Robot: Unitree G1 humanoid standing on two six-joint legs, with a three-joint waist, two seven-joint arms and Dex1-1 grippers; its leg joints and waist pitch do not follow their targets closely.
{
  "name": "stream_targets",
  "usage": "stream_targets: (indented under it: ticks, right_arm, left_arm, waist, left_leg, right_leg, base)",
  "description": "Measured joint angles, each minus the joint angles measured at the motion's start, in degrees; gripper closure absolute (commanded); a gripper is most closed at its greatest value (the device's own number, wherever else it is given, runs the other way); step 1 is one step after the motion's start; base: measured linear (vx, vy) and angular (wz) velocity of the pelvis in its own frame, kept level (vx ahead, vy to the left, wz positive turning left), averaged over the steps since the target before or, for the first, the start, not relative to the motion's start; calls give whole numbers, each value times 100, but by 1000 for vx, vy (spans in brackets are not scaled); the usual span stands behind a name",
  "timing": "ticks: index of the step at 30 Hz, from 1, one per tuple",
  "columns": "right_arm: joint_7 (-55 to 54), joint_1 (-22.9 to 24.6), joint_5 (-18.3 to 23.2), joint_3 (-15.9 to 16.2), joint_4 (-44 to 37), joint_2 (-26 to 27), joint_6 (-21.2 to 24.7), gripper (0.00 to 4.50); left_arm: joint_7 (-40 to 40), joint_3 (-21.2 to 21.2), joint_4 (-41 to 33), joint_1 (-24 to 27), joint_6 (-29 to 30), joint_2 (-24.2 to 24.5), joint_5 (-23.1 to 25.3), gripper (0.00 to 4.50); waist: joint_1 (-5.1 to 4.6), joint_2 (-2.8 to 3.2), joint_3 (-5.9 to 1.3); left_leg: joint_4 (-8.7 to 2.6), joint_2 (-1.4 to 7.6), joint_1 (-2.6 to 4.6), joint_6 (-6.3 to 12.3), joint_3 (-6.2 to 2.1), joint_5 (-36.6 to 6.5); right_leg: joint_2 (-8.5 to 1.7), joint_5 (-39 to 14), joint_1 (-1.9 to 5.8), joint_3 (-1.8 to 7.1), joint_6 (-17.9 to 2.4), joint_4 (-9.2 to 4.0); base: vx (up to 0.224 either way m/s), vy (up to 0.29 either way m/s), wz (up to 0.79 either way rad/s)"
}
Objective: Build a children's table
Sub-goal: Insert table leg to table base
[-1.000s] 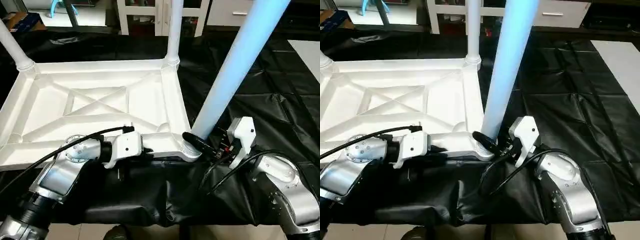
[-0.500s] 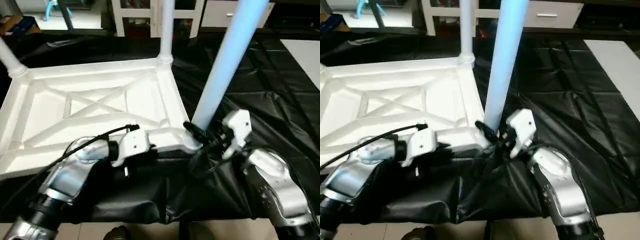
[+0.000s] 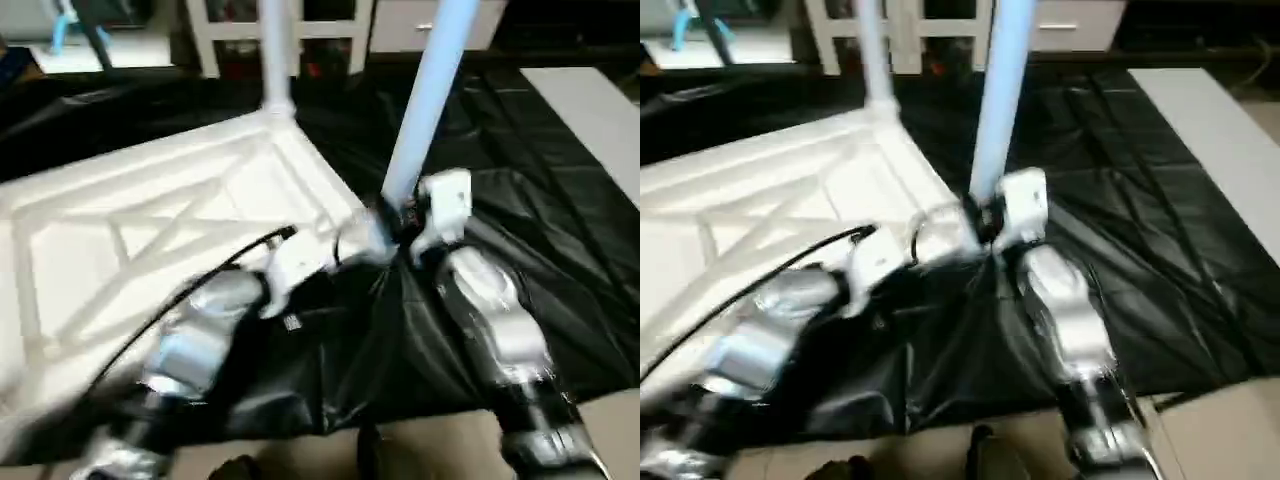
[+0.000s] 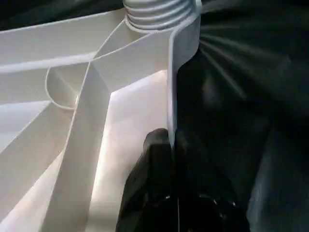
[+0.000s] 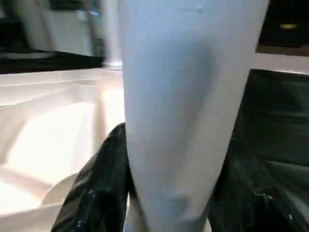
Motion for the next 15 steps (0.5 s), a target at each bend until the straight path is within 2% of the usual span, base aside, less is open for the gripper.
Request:
stream_targets:
  ticks: [2,6,11,15]
  right_arm:
    - [-366,-214,-111,-59,251,80,-1,264]
    - [-935,-521,-344,-94,687,238,-152,265]
    - [-1473,-639,-512,-166,979,505,-480,265]
    - [-1553,-692,-619,-131,1110,561,-584,265]
  left_arm:
    - [416,-30,37,-93,338,-380,107,450]
    - [996,-69,229,-245,579,-807,253,450]
    - [1427,-59,418,-363,655,-1068,323,450]
    - [1578,-24,432,-397,717,-1090,355,450]
  waist:
    - [-14,-25,17]
    - [-13,-36,43]
    - [-2,-38,67]
    - [-12,-68,90]
  left_leg:
    - [0,-12,0,1,-18,-1]
    - [-3,-26,-6,8,-16,-4]
    - [-4,-27,-7,20,-12,-11]
    - [-5,-26,-4,20,-27,-12]
  right_leg:
    - [-1,-36,-1,0,-7,-33]
    - [-6,-36,10,2,-8,-90]
    - [-8,-36,4,3,-8,-90]
    - [-5,-36,-3,-17,-8,-95]
  base:
    - [0,0,0]
    - [0,0,0]
    - [0,0,0]
    - [0,0,0]
